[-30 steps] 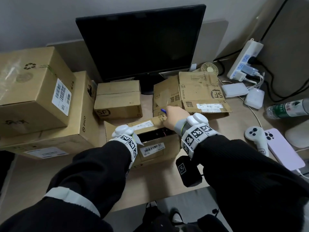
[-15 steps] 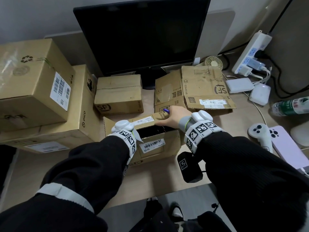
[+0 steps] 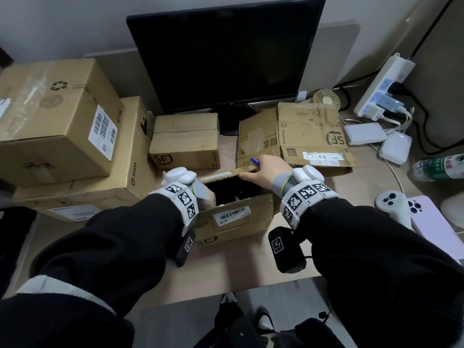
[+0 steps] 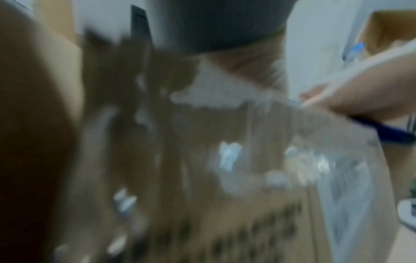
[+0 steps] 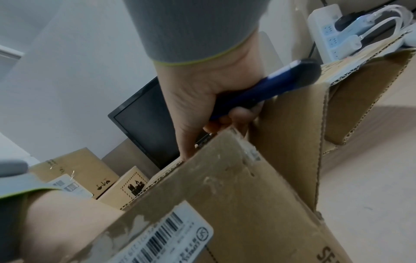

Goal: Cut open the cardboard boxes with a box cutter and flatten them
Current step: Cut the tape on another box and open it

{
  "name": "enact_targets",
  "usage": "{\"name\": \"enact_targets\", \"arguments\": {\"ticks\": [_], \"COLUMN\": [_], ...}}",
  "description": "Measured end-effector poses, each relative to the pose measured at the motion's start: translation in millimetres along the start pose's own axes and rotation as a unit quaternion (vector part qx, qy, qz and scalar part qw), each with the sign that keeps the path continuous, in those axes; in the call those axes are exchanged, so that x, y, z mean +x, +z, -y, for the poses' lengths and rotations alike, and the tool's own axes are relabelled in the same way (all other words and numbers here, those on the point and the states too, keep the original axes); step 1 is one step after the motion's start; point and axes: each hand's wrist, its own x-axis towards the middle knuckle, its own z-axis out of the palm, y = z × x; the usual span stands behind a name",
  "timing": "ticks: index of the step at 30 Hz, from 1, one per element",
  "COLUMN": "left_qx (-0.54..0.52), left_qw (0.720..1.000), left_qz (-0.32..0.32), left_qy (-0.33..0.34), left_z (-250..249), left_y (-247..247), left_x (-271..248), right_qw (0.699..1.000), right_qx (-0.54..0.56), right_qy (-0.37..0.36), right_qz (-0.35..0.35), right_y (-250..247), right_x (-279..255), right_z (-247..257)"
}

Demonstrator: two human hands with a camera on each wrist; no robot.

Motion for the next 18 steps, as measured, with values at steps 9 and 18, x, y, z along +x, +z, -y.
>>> {"name": "enact_targets", "arguments": {"ticks": [9,18], "left_qx": [-0.172,-0.215], "left_qw": [0.979,0.928], "left_qz": [-0.093,-0.297], "left_qy": [0.053,0.067], "left_z": [18.6,47.2], "left_y": [-56.5,-71.8], "left_x": [-67.3,-152.5], "right_qw": [0.987,0.972], "right_qx": [0.136,0.195], "right_qy": [0.037,-0.043], "right_qz": [-0.082,-0.125], "right_y": [-22.5,-49.9], "right_x": [-11.1,-36.4], "right_z": [10.5,38.1]}}
